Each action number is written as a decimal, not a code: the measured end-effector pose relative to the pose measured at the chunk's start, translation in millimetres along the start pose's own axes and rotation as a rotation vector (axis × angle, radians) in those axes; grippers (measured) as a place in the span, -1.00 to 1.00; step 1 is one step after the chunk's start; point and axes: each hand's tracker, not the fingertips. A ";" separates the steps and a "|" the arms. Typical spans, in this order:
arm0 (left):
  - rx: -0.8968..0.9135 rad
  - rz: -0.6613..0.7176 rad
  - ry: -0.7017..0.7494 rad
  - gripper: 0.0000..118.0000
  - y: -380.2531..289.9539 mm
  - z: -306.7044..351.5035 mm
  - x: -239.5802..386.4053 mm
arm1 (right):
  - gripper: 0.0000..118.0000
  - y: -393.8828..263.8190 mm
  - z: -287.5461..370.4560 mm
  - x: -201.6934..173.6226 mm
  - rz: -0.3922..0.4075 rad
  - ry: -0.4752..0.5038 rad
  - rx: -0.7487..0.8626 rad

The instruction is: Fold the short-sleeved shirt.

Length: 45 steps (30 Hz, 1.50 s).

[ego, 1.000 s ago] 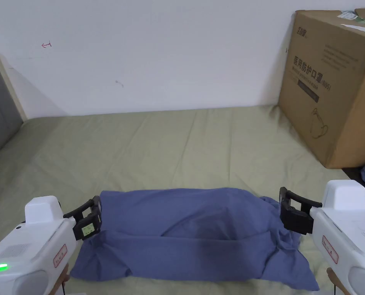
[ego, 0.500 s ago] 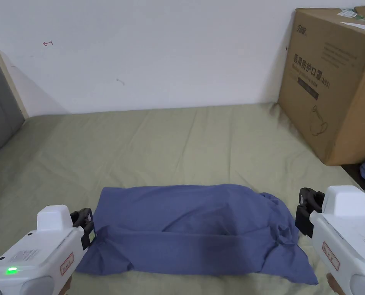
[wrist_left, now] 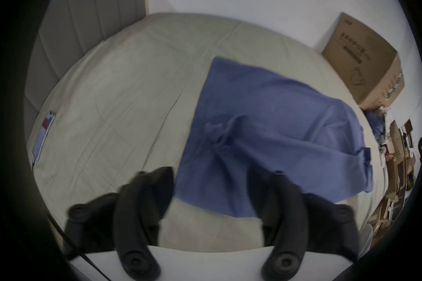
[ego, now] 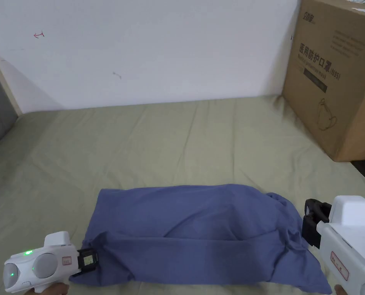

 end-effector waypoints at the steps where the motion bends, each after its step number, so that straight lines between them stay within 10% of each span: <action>1: -0.026 0.002 0.013 0.48 -0.6 -6.1 -1.6 | -1.00 -2.6 -3.9 0.5 0.000 -0.003 -0.009; 8: -0.081 -0.021 0.045 0.37 -11.1 -40.9 -5.2 | -1.00 -17.4 -28.9 7.8 -0.008 -0.024 -0.079; 14: -0.052 -0.045 -0.035 -0.88 -13.8 -31.3 0.0 | -0.93 -45.8 -49.5 27.9 -0.049 -0.066 -0.212; 19: 0.029 -0.059 -0.042 -0.93 -12.9 -5.3 2.8 | 0.61 -88.5 -84.2 46.3 -0.036 -0.104 -0.437; 24: 0.042 -0.067 -0.092 -0.93 -6.3 8.8 1.0 | 0.44 -129.2 -115.8 57.3 -0.080 -0.106 -0.581; 30: 0.031 -0.048 -0.077 -0.93 -9.9 5.4 -1.7 | -0.88 -143.7 -125.3 52.7 -0.182 -0.054 -0.628; 45: 0.058 0.015 -0.099 -0.93 -38.1 53.1 -30.2 | -0.88 -114.2 -57.1 92.5 -0.103 -0.041 -0.459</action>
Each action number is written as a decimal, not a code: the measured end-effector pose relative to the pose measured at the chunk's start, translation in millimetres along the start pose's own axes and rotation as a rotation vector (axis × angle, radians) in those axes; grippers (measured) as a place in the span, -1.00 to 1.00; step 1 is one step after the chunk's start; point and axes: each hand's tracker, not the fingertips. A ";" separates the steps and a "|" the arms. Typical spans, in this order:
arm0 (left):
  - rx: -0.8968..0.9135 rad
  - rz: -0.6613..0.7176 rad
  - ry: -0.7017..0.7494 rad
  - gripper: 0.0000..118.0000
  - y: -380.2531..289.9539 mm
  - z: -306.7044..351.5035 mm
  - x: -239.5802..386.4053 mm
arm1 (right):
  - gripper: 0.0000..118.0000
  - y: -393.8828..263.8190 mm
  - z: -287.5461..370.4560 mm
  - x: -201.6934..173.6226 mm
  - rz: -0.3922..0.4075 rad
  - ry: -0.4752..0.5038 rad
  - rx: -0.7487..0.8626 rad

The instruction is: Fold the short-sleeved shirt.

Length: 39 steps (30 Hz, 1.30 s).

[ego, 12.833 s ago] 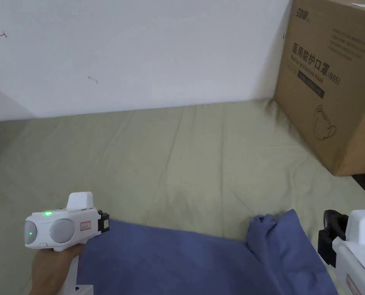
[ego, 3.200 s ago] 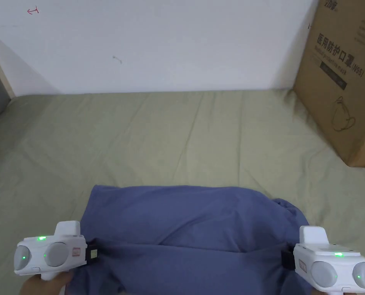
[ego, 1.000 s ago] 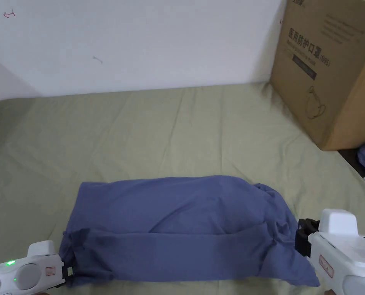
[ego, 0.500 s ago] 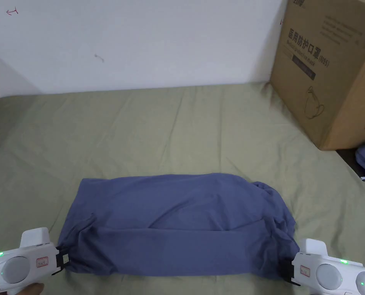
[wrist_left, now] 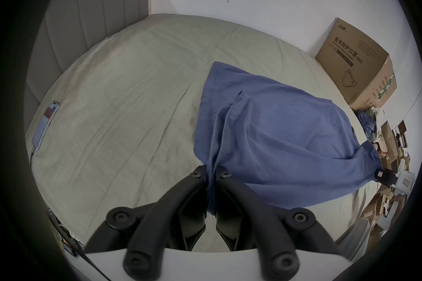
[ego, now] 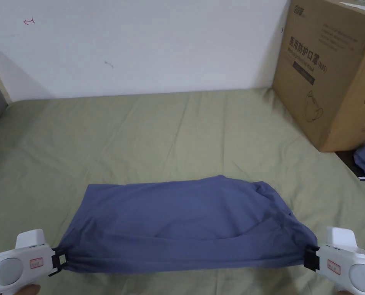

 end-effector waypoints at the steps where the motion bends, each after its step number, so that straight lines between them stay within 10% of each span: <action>1: -0.003 0.006 -0.005 -0.93 -6.8 4.7 -3.4 | -0.88 -4.7 2.2 4.0 -0.002 0.004 -0.006; 19: -0.117 0.085 0.054 -0.82 -75.2 -8.9 -14.9 | -0.84 -56.7 -11.8 -7.9 -0.020 -0.043 -0.159; 24: -0.032 0.127 0.041 0.62 -57.3 24.5 -0.8 | 0.43 -31.3 36.3 -21.6 0.022 -0.045 -0.030; 39: 0.627 -0.039 -0.080 0.62 15.1 161.9 99.1 | 0.49 65.8 167.9 -82.1 0.129 0.054 0.526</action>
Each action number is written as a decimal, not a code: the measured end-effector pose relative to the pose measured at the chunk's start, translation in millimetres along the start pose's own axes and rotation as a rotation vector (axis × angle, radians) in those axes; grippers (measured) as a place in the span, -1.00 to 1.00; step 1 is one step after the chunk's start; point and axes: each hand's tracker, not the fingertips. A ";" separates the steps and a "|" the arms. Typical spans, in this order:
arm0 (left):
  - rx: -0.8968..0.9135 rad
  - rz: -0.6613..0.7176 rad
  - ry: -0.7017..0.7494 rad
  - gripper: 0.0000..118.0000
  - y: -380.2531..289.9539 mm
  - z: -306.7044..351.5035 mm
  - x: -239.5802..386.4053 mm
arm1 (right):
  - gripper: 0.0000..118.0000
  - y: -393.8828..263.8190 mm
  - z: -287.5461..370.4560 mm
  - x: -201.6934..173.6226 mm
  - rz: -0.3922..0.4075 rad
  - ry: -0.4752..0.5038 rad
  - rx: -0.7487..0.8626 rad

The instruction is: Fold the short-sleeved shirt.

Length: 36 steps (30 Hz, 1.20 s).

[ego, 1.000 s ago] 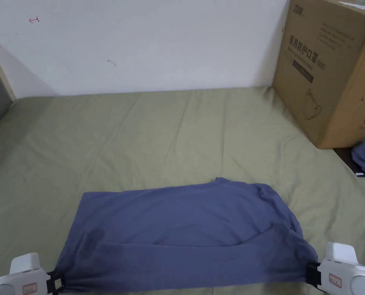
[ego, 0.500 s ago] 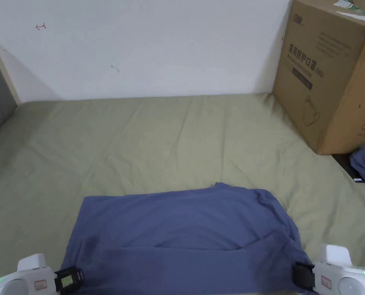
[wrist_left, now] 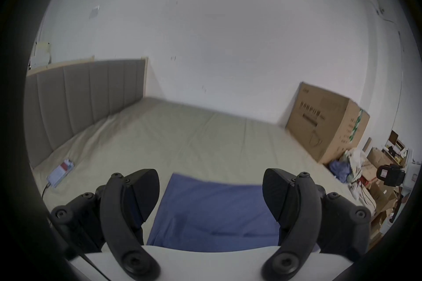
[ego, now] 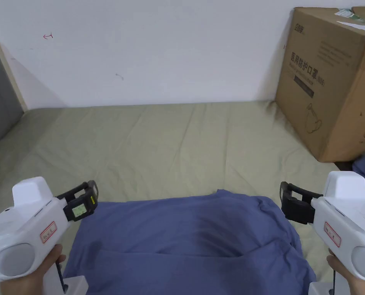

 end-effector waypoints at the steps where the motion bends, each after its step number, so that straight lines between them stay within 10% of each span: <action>1: 0.028 -0.013 -0.001 0.61 0.7 0.8 4.0 | 0.49 1.7 -0.4 -3.6 -0.001 -0.007 0.013; 4: 0.064 -0.051 0.018 0.48 -1.3 -3.4 14.4 | 0.44 4.0 -1.1 -10.7 -0.005 -0.014 0.048; 8: 0.075 -0.119 0.027 -0.56 -11.5 -10.7 21.3 | 0.01 3.5 -6.6 -16.1 -0.009 -0.020 0.069; 10: 0.058 -0.129 0.023 -0.66 -15.1 -16.3 21.2 | -0.07 2.1 -10.5 -16.3 -0.023 -0.017 0.078; 12: 0.037 -0.128 0.006 -1.00 -17.4 -23.0 18.3 | -0.88 1.8 -17.3 -16.5 -0.019 -0.019 0.085; 32: -0.509 0.014 0.034 -0.97 -34.1 -286.1 -78.1 | -1.00 0.9 -138.8 -23.9 0.009 -0.027 -0.026; 36: -0.631 0.078 0.055 0.25 -59.8 -327.5 -95.5 | -1.00 -9.4 -163.0 -20.2 -0.023 -0.041 -0.059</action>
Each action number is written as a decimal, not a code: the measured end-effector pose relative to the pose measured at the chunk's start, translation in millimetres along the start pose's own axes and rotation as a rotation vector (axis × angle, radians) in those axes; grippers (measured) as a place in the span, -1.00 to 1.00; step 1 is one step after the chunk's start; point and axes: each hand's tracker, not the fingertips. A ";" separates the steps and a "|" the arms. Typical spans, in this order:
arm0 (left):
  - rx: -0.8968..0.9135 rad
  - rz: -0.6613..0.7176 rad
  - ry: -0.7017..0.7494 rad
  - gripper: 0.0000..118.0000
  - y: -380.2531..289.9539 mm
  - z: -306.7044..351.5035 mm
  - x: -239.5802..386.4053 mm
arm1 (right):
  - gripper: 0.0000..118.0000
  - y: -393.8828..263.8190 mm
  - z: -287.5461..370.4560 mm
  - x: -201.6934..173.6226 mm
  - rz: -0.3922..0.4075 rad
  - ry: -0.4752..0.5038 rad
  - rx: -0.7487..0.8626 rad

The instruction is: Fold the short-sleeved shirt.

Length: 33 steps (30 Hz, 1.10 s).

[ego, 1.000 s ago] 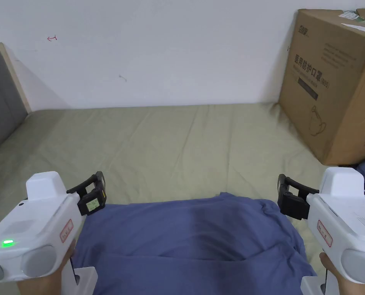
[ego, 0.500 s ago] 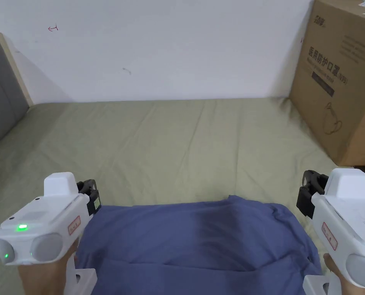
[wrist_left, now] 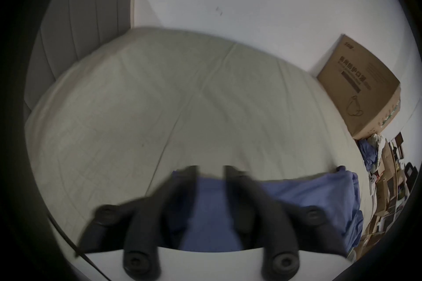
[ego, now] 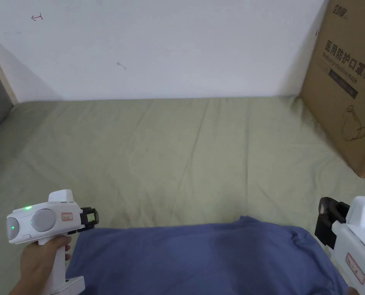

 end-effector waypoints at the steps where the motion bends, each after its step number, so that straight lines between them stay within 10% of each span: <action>1: -0.044 -0.014 0.017 0.42 -0.6 -11.0 -1.0 | -1.00 -3.9 -5.7 1.9 -0.008 -0.005 -0.011; 8: -0.120 -0.062 0.121 0.39 -12.7 -54.7 -1.8 | -1.00 -17.2 -30.1 6.6 -0.019 -0.024 -0.061; 15: -0.069 -0.155 0.042 -0.96 -20.6 -47.1 12.6 | -1.00 -28.3 -52.3 24.5 -0.038 -0.036 -0.139; 18: 0.004 -0.211 0.045 -0.97 -24.9 -29.8 22.5 | -0.86 -38.1 -72.6 40.5 -0.119 -0.047 -0.212; 23: 0.084 -0.217 -0.024 -0.97 -29.1 25.9 35.0 | 0.49 -51.8 -132.8 59.8 -0.068 -0.067 -0.386; 33: 0.102 -0.245 -0.034 -0.97 -23.5 39.4 28.5 | 0.37 -88.2 -211.3 54.0 0.044 -0.028 -0.614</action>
